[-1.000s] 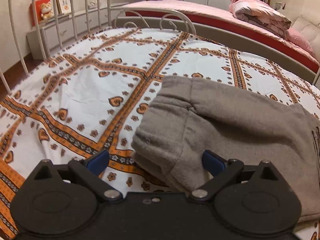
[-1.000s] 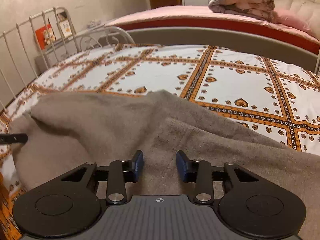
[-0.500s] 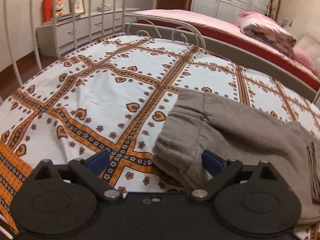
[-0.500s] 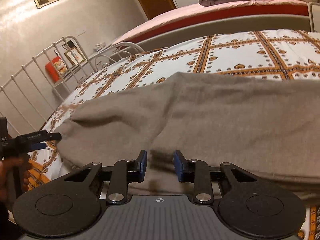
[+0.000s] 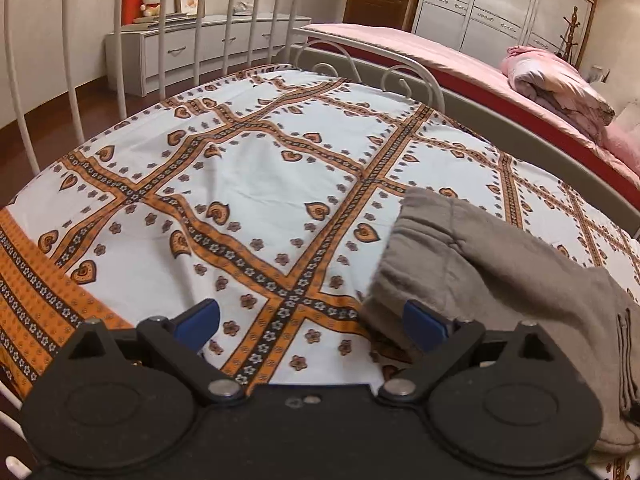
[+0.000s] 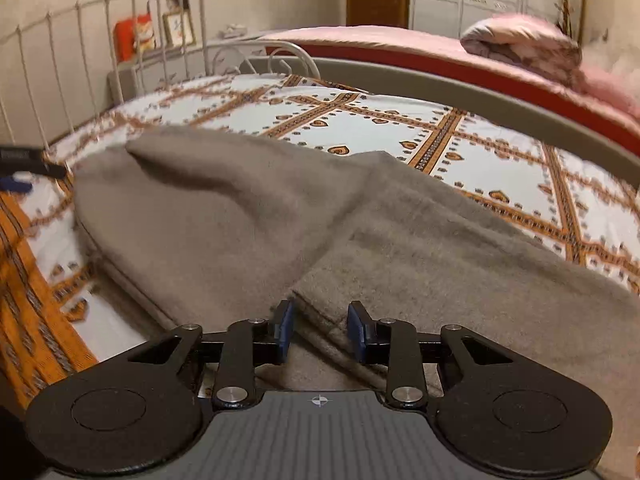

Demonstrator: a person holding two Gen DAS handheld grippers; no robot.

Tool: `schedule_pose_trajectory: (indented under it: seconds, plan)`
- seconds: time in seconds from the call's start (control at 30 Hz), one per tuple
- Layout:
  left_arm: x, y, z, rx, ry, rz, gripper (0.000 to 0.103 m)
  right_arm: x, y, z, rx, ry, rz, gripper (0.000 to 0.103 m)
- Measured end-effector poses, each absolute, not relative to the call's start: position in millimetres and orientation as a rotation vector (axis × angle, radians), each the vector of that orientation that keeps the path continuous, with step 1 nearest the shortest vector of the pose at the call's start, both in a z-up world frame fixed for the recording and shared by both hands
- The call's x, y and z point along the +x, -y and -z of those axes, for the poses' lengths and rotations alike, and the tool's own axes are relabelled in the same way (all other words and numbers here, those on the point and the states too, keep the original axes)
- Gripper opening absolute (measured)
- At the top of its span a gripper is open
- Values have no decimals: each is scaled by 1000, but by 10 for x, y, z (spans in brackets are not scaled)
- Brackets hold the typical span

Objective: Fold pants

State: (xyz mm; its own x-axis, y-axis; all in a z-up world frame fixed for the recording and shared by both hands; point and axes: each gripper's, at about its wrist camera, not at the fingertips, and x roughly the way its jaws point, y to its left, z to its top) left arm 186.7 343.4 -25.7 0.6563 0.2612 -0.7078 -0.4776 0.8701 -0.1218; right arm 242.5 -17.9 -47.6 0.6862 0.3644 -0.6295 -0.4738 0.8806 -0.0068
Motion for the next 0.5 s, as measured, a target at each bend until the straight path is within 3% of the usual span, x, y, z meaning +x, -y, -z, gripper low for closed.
schedule_pose_trajectory:
  seconds: [0.1, 0.23, 0.5]
  plan:
    - [1865, -3440, 271, -314, -754, -418, 91, 2474, 217, 492, -131, -670, -470, 31]
    - [1903, -3399, 304, -302, -778, -400, 91, 2482, 293, 464, -64, -663, -462, 22]
    - [1970, -3282, 339, -247, -805, -377, 91, 2378, 281, 390, -123, -614, -497, 16]
